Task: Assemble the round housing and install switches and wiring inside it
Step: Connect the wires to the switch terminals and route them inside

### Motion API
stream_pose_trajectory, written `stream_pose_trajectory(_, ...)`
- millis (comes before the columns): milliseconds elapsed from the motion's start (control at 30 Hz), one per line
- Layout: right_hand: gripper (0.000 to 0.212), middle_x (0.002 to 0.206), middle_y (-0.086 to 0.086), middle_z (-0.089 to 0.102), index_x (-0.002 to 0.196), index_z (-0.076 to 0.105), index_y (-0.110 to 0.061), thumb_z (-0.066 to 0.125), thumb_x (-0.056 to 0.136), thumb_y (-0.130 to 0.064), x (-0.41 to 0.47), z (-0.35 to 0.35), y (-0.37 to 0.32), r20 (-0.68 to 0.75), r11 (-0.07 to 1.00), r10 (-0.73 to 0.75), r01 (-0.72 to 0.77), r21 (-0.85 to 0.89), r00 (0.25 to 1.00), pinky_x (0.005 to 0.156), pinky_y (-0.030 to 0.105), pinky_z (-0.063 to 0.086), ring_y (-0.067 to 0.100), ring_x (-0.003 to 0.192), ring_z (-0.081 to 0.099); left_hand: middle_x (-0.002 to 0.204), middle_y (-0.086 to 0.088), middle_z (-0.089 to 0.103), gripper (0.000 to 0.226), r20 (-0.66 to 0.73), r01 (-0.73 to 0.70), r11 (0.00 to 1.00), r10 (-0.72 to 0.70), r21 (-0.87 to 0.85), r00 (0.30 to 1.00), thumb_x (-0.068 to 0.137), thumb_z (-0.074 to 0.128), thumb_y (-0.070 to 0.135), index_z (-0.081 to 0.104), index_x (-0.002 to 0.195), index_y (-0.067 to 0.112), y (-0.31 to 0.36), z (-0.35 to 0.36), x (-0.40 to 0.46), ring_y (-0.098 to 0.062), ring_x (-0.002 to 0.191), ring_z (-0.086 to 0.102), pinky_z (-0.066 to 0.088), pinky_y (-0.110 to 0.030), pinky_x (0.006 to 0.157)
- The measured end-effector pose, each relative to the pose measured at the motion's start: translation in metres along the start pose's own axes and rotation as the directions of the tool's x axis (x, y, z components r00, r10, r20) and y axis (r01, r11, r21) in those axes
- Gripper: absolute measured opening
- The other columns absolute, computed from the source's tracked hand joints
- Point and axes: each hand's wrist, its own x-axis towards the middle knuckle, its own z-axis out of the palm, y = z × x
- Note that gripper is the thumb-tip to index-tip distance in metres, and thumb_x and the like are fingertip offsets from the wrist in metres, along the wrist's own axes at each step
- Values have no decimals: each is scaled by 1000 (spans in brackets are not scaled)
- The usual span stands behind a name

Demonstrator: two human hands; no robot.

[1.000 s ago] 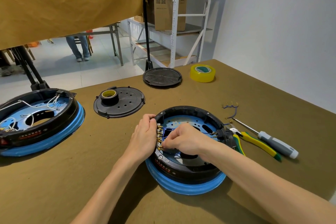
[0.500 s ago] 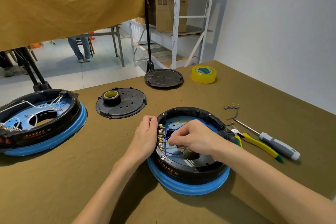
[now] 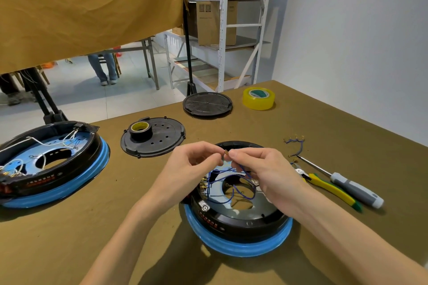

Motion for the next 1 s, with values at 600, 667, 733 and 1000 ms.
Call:
stream_pose_trajectory(600, 20, 97, -15, 75, 100, 80, -26, 60, 102, -27, 19, -46, 18, -313, 839, -401, 208, -503, 861, 82, 17, 47, -1, 97, 65, 95, -5, 80, 12, -116, 13, 971, -42, -241, 992, 102, 59, 10, 68, 102, 3, -8, 21, 3, -19, 90, 77, 59, -24, 79)
stream_pose_trajectory(667, 28, 106, -6, 70, 112, 75, -20, 48, 107, -25, 29, -63, 27, -369, 770, -387, 77, -633, 845, 87, 26, 43, 7, 103, 60, 87, -9, 79, 11, -65, 61, 962, -80, -265, 995, 103, 58, 9, 68, 103, 3, -6, 24, 4, -22, 81, 77, 60, -24, 75)
stream_pose_trajectory(733, 34, 92, -3, 67, 119, 71, -14, 39, 110, -25, 37, -73, 40, -326, 801, -226, -15, -598, 918, 75, 28, 40, 11, 88, 59, 79, -7, 76, 13, -16, 68, 987, -72, -148, 997, 102, 59, 10, 71, 102, 9, -4, 28, 8, -14, 71, 73, 57, -19, 70)
stream_pose_trajectory(1000, 33, 104, -3, 70, 116, 71, -17, 38, 110, -17, 47, -80, 52, -281, 816, -221, 19, -578, 934, 81, 27, 44, 11, 98, 63, 84, 14, 74, 13, 192, -80, 958, 27, 275, 981, 100, 65, 28, 77, 105, 30, 4, 43, 47, -1, 80, 69, 55, -15, 70)
